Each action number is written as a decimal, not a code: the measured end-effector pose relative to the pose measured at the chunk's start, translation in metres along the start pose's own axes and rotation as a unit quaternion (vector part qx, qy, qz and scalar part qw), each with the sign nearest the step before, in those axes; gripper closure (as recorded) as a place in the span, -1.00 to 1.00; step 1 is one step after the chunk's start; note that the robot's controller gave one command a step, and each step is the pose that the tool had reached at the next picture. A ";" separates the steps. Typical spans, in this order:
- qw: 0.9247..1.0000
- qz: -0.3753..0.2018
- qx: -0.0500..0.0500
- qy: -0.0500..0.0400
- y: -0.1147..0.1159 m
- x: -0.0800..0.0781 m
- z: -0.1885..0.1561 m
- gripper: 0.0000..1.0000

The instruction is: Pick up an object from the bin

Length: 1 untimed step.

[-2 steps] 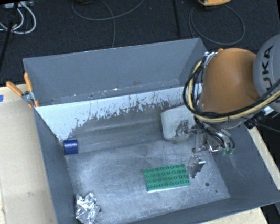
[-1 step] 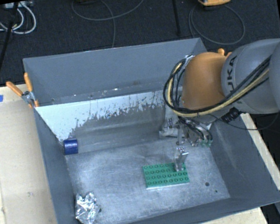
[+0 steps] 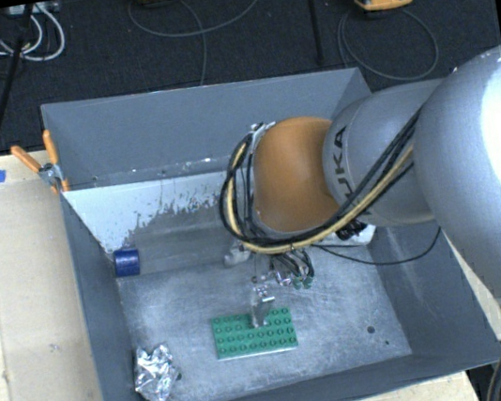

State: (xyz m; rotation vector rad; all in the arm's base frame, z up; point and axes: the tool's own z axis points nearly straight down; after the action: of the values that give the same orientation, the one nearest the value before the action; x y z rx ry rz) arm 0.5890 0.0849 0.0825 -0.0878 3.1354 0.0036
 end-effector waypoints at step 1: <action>1.000 -0.016 0.000 0.002 0.070 0.046 0.002 -1.00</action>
Offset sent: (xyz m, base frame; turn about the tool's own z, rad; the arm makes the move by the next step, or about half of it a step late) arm -0.0493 0.0631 -0.0042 -0.0243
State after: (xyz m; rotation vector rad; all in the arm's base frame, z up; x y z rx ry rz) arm 0.5393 0.1522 0.0801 -0.1370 3.1383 0.0028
